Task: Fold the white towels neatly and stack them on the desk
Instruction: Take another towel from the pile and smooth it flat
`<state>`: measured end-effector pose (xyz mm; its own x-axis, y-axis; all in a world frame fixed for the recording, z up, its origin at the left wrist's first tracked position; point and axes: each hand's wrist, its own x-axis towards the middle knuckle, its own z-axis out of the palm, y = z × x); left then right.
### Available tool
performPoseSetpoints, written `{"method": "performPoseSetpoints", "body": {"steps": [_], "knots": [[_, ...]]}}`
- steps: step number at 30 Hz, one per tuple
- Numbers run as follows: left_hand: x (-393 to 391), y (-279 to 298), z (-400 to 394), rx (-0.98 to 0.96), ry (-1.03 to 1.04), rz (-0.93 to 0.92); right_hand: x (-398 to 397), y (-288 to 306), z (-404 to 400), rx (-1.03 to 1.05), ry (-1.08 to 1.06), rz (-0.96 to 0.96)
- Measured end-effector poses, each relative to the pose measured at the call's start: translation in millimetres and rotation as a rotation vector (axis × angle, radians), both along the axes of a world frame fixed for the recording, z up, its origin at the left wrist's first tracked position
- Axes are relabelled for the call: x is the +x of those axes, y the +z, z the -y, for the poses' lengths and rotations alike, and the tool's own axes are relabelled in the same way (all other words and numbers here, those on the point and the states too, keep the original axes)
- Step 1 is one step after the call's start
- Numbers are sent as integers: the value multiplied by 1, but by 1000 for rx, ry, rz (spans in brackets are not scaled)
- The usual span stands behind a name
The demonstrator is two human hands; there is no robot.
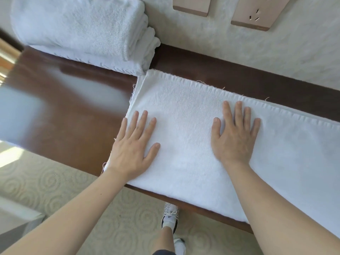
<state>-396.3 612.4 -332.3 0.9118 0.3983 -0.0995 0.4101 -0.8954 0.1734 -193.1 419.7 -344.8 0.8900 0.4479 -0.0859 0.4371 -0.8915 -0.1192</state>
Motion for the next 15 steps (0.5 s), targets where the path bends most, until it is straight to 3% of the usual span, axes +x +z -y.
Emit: {"method": "performPoseSetpoints", "body": {"steps": [5,11,15], "knots": [[22,-9,75,-76,-217,58,0,-1,1,30,-8,10],[13,-20,65,14,-88,21,-7,1,5,143,56,-15],[14,-20,69,25,-63,25,-63,5,22,98,216,-61]]}}
